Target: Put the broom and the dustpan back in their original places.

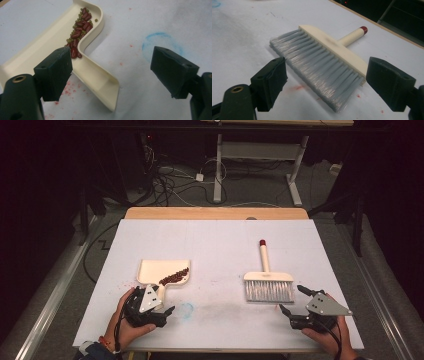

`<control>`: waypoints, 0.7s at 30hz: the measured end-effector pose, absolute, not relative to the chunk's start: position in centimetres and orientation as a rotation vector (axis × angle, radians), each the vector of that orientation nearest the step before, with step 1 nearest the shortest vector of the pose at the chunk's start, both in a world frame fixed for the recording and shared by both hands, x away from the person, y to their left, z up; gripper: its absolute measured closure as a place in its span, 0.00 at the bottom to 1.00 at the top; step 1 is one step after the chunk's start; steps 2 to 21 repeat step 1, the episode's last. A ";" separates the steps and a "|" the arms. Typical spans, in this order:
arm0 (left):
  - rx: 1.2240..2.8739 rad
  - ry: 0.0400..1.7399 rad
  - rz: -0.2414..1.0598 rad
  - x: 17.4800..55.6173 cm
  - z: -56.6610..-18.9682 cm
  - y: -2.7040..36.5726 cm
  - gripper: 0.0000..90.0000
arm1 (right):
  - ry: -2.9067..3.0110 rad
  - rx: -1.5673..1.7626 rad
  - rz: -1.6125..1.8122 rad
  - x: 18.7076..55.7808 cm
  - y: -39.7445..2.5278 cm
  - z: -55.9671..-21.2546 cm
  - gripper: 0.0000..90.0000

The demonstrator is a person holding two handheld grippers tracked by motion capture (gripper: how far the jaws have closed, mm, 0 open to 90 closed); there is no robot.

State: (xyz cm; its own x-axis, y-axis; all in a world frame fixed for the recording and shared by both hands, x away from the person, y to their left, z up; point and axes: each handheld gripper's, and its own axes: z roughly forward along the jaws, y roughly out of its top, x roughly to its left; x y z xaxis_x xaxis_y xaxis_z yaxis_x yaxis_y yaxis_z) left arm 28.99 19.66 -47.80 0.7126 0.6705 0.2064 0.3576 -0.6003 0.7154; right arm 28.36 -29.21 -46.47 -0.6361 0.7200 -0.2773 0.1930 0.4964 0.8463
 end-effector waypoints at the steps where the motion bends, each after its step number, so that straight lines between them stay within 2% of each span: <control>1: 2.255 0.777 0.614 29.0 -47.8 19.6 0.19 | 2.112 0.752 1.091 28.4 -29.2 -46.4 0.19; 21: 2.255 0.777 0.614 29.0 -47.8 19.6 0.19 | 2.112 0.752 1.091 28.4 -29.2 -46.4 0.19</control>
